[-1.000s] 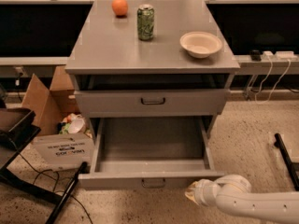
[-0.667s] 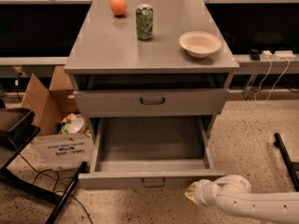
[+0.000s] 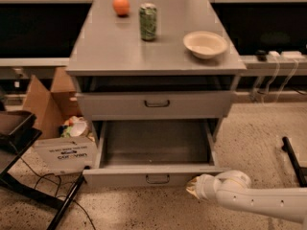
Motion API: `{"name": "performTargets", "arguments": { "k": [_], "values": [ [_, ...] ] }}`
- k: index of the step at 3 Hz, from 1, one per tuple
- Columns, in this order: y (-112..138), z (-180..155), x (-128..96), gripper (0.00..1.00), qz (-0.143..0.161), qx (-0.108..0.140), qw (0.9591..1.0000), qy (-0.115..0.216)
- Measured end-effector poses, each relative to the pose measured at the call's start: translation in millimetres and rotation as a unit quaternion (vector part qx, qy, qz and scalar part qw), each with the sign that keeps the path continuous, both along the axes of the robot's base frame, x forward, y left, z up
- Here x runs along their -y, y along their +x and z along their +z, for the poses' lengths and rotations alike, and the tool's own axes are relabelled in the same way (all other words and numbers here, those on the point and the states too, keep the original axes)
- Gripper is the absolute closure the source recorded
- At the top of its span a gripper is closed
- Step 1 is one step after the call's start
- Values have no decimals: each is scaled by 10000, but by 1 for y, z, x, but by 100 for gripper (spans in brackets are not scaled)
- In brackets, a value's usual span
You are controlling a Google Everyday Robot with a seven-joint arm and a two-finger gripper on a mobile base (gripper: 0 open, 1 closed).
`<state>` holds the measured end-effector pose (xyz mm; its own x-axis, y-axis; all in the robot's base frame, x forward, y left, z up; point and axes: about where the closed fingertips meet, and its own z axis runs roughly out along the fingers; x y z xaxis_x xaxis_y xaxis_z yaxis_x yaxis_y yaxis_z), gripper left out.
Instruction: Close middle drawer
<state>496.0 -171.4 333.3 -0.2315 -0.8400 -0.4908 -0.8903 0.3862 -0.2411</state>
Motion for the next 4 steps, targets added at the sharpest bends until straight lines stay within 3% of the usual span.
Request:
{"name": "performTargets", "arguments": {
  "k": [1,2,4],
  "values": [
    [25,-2,-2,100,-33,137,9999,27],
    [26,-1,-2,100,-32,151,9999,28],
    [59,7,-7,100,-43,371,9993,24]
  ]
}}
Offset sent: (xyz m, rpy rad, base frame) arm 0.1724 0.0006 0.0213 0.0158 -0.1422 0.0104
